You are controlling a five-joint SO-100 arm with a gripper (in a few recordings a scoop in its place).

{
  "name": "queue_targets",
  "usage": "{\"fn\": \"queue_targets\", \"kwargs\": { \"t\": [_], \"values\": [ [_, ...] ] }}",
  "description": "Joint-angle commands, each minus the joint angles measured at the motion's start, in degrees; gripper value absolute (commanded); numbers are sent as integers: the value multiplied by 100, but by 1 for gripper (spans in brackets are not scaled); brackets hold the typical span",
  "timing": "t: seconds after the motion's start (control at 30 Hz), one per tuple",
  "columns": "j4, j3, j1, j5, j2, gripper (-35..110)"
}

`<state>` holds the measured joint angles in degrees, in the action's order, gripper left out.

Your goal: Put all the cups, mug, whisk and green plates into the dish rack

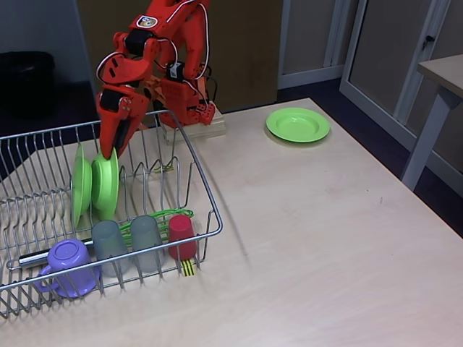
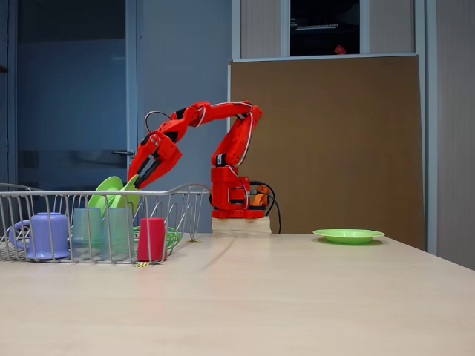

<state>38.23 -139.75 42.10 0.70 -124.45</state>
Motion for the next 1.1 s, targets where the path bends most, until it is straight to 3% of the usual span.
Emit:
{"fn": "queue_targets", "kwargs": {
  "t": [0.0, 0.17, 0.47, 0.67, 0.8, 1.07],
  "values": [
    [-53, 9, -193, 220, 211, 12],
    [316, 237, -554, 404, 202, 22],
    [1529, 782, -949, 589, -826, 25],
    [2663, 1626, -2241, 686, -1521, 22],
    [3349, 1758, -3718, -563, -1644, 20],
    [3190, 1389, -7304, -5862, -765, 23]
  ]
}}
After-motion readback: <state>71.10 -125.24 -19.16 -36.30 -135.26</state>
